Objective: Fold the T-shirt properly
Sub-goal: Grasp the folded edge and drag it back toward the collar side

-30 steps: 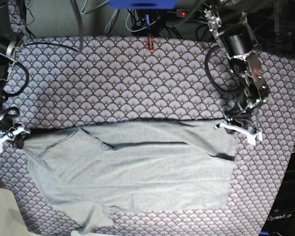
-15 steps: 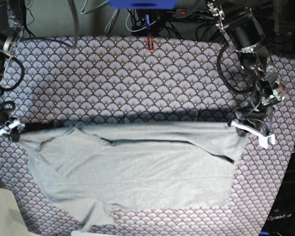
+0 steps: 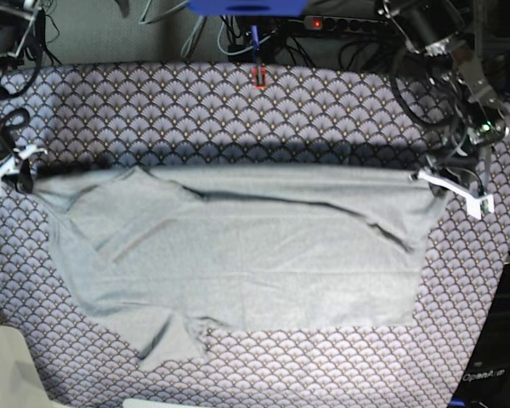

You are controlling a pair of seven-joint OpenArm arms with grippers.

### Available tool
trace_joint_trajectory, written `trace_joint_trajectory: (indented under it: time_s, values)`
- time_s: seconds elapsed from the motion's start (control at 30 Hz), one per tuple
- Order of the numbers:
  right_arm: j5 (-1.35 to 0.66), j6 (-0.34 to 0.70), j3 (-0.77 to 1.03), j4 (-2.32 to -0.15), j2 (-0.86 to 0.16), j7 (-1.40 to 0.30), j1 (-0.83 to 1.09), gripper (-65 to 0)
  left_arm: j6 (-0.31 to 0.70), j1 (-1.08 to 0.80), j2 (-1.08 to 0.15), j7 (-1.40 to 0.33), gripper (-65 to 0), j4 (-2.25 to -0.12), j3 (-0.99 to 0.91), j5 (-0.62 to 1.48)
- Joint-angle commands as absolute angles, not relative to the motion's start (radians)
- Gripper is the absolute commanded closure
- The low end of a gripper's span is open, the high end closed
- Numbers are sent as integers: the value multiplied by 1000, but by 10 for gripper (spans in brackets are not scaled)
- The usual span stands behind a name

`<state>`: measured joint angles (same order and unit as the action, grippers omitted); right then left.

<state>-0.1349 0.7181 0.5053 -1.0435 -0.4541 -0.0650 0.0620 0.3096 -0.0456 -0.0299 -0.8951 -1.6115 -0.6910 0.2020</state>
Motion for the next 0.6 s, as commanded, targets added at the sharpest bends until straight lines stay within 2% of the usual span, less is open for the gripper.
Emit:
trace_joint_trajectory:
  time_s: [0.0, 0.2, 0.33, 0.57]
  values:
    - [-145, 698, 542, -1078, -478, -36, 64, 0, 298, -45, -48, -863, 0, -1641, -696, 194]
    - [-140, 698, 682, -1147, -423, -35, 174, 0, 303, -137, -47, -862, 0, -1673, -694, 202]
    - [-140, 698, 757, -1182, -390, -30, 240, 0, 395, -208, -54, -862, 0, -1679, -696, 277]
    - [-140, 698, 825, -1187, -344, -30, 292, 0, 410, -286, -50, -854, 0, -1670, -696, 294]
